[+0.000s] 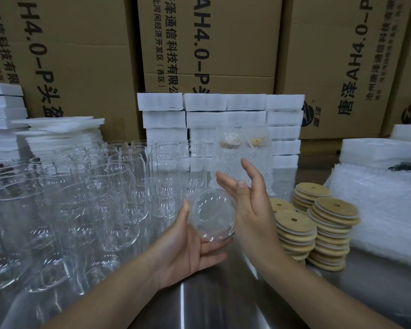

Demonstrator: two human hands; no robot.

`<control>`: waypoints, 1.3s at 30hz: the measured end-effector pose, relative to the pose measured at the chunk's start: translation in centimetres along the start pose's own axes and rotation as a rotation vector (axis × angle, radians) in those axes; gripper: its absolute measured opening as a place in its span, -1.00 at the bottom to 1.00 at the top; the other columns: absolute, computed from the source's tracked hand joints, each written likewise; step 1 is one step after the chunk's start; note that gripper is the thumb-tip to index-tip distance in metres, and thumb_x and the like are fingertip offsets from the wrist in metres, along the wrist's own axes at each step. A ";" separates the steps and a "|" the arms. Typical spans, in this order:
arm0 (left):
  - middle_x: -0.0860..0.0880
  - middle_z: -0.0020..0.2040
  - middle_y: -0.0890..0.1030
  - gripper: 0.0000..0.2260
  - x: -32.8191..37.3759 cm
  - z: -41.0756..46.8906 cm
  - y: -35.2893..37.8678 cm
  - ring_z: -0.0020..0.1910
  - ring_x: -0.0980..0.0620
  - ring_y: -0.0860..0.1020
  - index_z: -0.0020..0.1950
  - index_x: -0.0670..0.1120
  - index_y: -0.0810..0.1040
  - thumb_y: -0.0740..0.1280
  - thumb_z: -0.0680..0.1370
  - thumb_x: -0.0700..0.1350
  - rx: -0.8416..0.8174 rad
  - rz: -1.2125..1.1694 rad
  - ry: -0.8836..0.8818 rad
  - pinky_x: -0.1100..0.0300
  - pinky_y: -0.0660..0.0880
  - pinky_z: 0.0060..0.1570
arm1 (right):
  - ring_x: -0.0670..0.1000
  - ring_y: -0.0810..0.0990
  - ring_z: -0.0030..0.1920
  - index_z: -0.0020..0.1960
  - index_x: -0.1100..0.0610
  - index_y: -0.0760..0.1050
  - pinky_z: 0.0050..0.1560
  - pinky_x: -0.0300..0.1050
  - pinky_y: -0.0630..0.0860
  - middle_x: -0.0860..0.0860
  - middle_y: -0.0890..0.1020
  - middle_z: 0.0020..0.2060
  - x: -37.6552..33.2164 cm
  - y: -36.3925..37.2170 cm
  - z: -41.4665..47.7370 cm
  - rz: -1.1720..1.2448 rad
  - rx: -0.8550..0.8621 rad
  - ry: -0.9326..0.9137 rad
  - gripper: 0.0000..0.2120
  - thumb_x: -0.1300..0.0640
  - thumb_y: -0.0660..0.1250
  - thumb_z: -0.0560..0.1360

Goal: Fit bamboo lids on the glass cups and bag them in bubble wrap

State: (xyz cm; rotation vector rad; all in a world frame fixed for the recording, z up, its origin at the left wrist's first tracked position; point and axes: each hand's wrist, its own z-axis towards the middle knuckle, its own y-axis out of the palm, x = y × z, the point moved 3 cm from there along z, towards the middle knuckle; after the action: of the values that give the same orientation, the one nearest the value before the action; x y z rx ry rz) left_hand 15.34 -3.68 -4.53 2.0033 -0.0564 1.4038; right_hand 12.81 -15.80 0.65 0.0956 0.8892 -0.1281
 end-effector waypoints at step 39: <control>-0.15 0.20 0.55 -0.47 0.5 -0.7 1.5 0.00 -0.16 0.65 0.21 0.06 0.63 0.54 0.26 0.13 -0.108 -0.001 0.173 -0.01 0.61 -0.12 | -0.12 0.68 -0.03 0.30 -0.37 0.24 0.06 -0.12 0.58 -0.11 0.52 0.24 1.4 0.0 1.1 0.297 -0.020 0.277 -0.45 -0.30 0.20 0.31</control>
State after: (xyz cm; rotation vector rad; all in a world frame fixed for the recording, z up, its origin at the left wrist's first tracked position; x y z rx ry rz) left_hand 14.35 -4.27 -3.17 1.7878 -0.0539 1.5350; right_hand 14.52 -16.08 0.31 0.2289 1.1415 0.1751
